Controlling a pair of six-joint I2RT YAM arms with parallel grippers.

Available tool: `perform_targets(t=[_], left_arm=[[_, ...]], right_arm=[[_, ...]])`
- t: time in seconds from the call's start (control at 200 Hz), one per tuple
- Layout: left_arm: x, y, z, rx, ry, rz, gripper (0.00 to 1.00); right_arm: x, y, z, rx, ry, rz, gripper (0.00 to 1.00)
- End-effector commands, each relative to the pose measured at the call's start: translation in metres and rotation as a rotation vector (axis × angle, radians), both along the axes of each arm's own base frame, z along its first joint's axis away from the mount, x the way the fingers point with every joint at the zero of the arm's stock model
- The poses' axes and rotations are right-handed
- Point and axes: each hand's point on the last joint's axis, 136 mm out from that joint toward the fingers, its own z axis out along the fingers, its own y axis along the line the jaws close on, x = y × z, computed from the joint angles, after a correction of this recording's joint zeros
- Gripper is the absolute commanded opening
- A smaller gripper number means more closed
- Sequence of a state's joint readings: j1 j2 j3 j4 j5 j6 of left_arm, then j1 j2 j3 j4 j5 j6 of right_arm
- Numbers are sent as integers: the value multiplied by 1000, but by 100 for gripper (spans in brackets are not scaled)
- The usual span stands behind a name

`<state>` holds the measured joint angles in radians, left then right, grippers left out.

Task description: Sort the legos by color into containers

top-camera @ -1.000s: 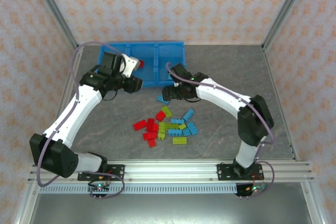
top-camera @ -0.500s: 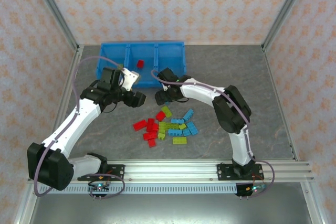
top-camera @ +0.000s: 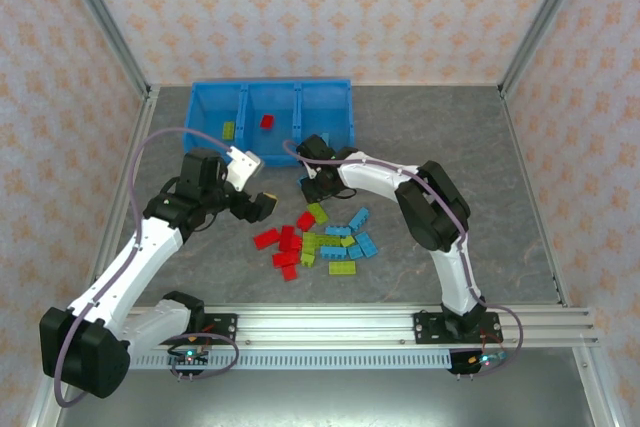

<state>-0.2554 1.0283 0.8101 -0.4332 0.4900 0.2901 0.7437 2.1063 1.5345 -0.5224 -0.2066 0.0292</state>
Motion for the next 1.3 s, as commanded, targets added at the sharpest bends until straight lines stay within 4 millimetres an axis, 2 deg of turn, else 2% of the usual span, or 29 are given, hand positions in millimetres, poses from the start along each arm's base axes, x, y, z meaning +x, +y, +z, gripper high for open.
perform_targets(t=[0.0, 0.08, 0.17, 0.3, 0.41, 0.49, 0.701, 0.891, 1.026, 1.096, 1.161, 1.291], left_arm=[[9, 0, 4, 7, -52, -1, 97], [9, 1, 2, 9, -57, 1, 97], [10, 3, 3, 12, -69, 12, 97], [12, 6, 5, 20, -94, 27, 97], [15, 9, 8, 29, -120, 49, 98], [18, 13, 9, 38, -134, 65, 98], [18, 16, 8, 50, -136, 80, 98], [19, 15, 9, 46, -136, 81, 98], [19, 14, 7, 45, -125, 78, 98], [19, 14, 7, 45, -123, 77, 98], [19, 14, 6, 43, -121, 76, 98], [20, 14, 5, 44, -119, 77, 98]], right_arm=[[-5, 0, 25, 19, -26, 10, 29], [-7, 0, 40, 44, -40, 14, 24], [-9, -2, 61, 75, -72, 7, 24], [-4, -5, 101, 122, -153, -22, 24], [14, -7, 135, 147, -257, -86, 25], [35, -9, 145, 118, -320, -141, 26], [86, -11, 135, 61, -389, -278, 25], [113, -18, 123, 64, -385, -385, 25], [120, -23, 105, 74, -313, -438, 27], [120, -22, 99, 72, -291, -440, 31], [120, -22, 99, 77, -289, -444, 38], [120, -22, 108, 91, -294, -446, 41]])
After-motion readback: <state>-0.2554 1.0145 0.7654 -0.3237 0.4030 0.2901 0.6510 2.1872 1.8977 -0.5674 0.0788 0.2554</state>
